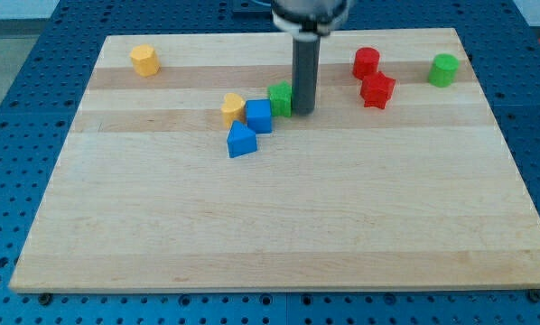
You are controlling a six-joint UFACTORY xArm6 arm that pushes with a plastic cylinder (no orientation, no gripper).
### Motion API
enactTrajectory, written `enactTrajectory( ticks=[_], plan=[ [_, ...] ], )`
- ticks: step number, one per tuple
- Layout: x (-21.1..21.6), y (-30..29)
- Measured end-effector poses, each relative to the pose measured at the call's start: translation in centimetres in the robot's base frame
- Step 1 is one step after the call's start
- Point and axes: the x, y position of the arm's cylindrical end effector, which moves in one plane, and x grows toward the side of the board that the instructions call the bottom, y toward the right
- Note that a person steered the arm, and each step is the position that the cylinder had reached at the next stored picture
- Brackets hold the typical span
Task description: Push the green star along with the cube slightly to the top
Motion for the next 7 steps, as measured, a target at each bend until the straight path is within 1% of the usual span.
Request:
enactTrajectory(
  ticks=[1,2,3,4,5,6,7],
  plan=[
    [-5.8,0.0],
    [-8.7,-0.5],
    [-8.0,0.7],
    [-3.9,1.1],
    [2.5,1.6],
    [8.7,-0.2],
    [10.6,-4.4]
  ],
)
